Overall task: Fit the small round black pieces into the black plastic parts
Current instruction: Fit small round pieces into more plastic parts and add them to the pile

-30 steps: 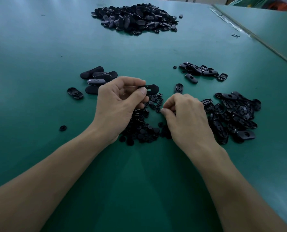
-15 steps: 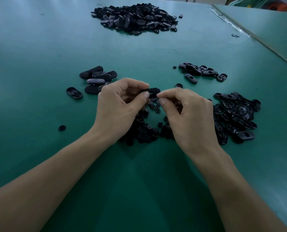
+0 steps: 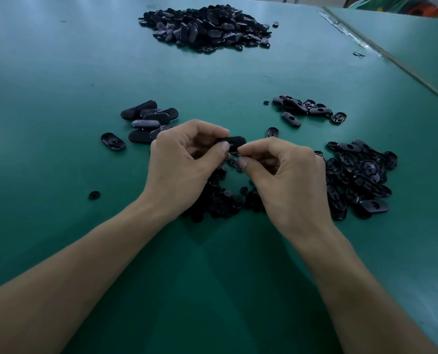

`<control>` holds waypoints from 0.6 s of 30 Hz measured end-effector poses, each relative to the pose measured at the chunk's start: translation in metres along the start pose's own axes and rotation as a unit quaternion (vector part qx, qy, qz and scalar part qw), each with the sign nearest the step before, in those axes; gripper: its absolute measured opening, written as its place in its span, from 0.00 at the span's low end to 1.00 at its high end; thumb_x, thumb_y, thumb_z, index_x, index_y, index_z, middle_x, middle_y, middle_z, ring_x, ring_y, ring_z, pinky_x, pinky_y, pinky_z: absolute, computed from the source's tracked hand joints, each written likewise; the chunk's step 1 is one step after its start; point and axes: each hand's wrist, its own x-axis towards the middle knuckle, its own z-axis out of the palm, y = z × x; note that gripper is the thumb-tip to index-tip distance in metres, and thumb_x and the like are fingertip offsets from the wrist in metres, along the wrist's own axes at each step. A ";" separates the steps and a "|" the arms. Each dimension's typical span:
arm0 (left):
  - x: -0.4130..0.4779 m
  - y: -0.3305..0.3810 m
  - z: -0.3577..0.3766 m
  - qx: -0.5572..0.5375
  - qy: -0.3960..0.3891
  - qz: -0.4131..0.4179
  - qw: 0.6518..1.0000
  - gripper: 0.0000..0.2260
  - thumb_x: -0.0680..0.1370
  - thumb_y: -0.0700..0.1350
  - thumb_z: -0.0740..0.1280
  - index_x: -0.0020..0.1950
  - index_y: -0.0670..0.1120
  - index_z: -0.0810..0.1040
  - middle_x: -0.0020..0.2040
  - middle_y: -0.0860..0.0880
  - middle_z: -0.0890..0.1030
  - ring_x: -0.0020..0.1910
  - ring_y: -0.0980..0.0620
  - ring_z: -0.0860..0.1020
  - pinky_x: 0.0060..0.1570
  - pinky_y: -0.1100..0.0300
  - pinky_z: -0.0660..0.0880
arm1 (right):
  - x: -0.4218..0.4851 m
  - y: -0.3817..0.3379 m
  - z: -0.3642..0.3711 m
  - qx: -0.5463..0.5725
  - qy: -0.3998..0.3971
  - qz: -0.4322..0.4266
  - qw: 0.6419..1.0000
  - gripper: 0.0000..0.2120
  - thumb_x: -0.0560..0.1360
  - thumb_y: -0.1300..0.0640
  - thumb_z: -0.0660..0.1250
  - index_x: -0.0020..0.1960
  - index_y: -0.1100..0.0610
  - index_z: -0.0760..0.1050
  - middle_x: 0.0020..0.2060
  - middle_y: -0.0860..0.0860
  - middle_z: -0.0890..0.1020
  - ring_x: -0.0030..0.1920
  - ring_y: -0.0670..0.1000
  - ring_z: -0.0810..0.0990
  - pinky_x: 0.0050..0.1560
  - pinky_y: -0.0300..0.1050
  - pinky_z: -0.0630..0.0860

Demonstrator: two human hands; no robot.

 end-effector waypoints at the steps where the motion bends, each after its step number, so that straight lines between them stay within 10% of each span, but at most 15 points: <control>1: 0.000 0.000 0.000 -0.003 0.002 -0.002 1.000 0.06 0.73 0.42 0.73 0.46 0.53 0.84 0.41 0.49 0.86 0.42 0.46 0.86 0.49 0.45 0.83 | 0.000 0.001 0.000 -0.002 -0.003 0.002 1.000 0.07 0.73 0.62 0.75 0.49 0.52 0.85 0.41 0.44 0.85 0.41 0.40 0.83 0.47 0.36 0.80; 18: -0.004 0.006 0.002 -0.033 -0.036 0.002 0.999 0.09 0.76 0.34 0.71 0.46 0.48 0.81 0.39 0.49 0.85 0.35 0.48 0.85 0.39 0.56 0.83 | -0.001 -0.002 0.005 0.020 0.037 -0.050 0.998 0.09 0.70 0.64 0.77 0.47 0.53 0.86 0.40 0.47 0.84 0.40 0.43 0.84 0.45 0.41 0.82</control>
